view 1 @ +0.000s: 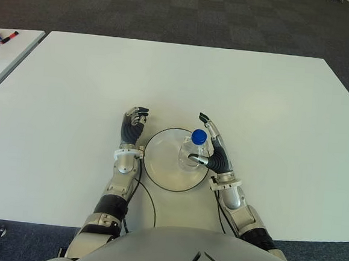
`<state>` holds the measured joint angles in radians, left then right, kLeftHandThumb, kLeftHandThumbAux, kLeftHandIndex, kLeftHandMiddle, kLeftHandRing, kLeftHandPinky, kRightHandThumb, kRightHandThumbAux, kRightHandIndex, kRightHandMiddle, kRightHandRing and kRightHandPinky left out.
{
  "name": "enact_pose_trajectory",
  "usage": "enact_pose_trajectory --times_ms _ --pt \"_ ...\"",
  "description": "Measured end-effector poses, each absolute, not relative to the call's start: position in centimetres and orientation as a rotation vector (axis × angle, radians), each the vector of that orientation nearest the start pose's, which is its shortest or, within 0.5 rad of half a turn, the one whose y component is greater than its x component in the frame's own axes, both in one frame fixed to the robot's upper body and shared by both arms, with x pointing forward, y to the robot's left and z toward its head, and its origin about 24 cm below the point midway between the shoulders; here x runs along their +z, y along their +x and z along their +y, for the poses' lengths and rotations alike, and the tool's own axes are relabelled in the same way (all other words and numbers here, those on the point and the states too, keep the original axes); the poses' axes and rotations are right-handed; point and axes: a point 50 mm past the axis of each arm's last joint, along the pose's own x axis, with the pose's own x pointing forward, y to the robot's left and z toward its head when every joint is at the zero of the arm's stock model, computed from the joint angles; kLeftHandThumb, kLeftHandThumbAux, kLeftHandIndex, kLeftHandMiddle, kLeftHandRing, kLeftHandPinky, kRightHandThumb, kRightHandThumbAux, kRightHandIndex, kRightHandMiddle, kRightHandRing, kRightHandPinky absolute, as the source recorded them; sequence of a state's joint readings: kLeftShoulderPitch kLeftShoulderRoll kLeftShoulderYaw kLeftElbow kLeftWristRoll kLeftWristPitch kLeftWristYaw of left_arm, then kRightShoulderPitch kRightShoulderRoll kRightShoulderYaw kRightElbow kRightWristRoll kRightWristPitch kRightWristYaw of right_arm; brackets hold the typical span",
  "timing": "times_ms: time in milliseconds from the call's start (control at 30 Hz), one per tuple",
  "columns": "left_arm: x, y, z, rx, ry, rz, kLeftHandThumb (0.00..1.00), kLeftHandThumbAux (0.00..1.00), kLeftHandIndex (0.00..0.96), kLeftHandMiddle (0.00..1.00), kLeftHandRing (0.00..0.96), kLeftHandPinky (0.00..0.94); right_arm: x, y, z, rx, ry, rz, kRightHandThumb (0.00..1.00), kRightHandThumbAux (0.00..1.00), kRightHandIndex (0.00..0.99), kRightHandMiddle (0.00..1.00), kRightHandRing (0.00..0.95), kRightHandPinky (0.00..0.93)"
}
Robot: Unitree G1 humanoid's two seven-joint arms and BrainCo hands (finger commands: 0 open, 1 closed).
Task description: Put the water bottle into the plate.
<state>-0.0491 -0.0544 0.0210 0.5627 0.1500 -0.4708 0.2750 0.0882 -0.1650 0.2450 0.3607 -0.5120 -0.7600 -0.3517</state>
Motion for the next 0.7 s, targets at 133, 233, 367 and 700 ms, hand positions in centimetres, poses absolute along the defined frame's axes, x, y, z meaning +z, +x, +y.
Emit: enact_pose_trajectory --times_ms 133,233,367,700 --pt "-2.8 23.9 14.2 0.207 0.083 0.034 0.717 0.71 0.411 0.363 0.366 0.374 0.8 20.2 -12.5 0.197 -0.466 -0.427 0.382 0.296 0.0 0.0 0.0 0.0" --pt "-2.8 23.9 14.2 0.207 0.083 0.034 0.717 0.711 0.41 0.365 0.366 0.369 1.2 20.1 -13.4 0.191 -0.481 -0.455 0.37 0.276 0.0 0.0 0.0 0.0" --pt "-2.8 23.9 14.3 0.207 0.084 0.033 0.717 0.711 0.41 0.362 0.363 0.369 2.0 19.7 -14.9 0.186 -0.454 -0.442 0.377 0.233 0.0 0.0 0.0 0.0" --pt "-2.7 24.0 14.3 0.204 0.092 0.029 0.718 0.711 0.411 0.354 0.359 0.371 3.9 19.9 -16.6 0.243 -0.454 -0.349 0.4 0.153 0.0 0.0 0.0 0.0"
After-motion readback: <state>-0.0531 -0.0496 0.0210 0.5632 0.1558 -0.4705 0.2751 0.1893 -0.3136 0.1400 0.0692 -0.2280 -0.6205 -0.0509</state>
